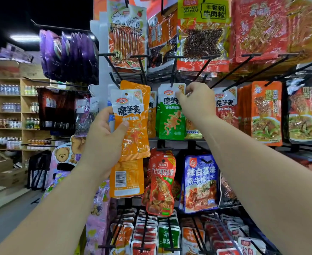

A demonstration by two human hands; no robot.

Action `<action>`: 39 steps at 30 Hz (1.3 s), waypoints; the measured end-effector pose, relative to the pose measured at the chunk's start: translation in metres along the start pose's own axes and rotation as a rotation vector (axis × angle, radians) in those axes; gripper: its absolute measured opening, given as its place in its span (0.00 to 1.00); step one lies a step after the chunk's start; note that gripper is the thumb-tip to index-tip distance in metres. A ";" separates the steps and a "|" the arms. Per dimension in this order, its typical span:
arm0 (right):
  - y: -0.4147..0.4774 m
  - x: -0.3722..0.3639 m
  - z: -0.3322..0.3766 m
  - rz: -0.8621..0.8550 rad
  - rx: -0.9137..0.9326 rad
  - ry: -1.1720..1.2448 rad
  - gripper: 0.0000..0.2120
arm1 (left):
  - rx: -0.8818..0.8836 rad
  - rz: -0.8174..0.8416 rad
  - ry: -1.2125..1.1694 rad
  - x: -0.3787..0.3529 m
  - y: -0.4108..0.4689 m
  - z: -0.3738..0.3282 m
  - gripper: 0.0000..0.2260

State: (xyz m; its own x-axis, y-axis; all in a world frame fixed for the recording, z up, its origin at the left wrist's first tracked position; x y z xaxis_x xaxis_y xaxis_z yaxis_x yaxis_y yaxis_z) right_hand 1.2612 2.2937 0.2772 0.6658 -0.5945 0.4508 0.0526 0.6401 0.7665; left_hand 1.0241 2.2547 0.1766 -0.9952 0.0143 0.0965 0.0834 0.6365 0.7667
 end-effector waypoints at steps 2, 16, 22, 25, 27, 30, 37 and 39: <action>-0.009 0.000 -0.005 -0.007 0.040 -0.061 0.12 | -0.001 0.003 0.004 0.000 0.000 0.001 0.13; -0.027 -0.022 -0.007 0.364 0.382 -1.049 0.40 | -0.009 0.027 0.022 -0.001 0.001 0.000 0.13; -0.019 -0.027 -0.013 0.416 0.362 -1.021 0.41 | 0.006 0.024 0.033 -0.002 0.000 -0.001 0.13; -0.022 -0.028 -0.016 0.479 0.338 -0.882 0.42 | 0.010 0.014 0.035 -0.003 -0.001 -0.003 0.16; -0.026 -0.027 -0.016 0.513 0.302 -0.721 0.41 | 0.009 0.013 0.031 -0.003 -0.001 -0.004 0.16; -0.035 -0.026 -0.013 0.526 0.241 -0.520 0.41 | 0.004 0.015 0.036 -0.005 -0.001 -0.004 0.16; -0.046 -0.041 -0.009 0.531 0.162 -0.536 0.47 | 0.027 -0.013 0.085 -0.003 0.002 0.001 0.13; -0.044 -0.042 -0.008 0.531 0.164 -0.576 0.48 | 0.032 -0.012 0.072 -0.003 0.002 0.001 0.13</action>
State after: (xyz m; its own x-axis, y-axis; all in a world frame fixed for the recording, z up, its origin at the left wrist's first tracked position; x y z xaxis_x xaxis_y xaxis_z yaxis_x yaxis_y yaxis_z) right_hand 1.2370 2.2945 0.2205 0.0801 -0.4167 0.9055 -0.3032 0.8552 0.4203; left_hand 1.0267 2.2565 0.1775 -0.9898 -0.0481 0.1338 0.0690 0.6604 0.7477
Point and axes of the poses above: each hand's wrist, its own y-axis towards the middle knuckle, its own x-axis out of the back of the hand, z = x × y, the point moved 5 cm from there along y, towards the middle knuckle, and after that the axes turned 13 degrees about z, right-handed, at the moved point
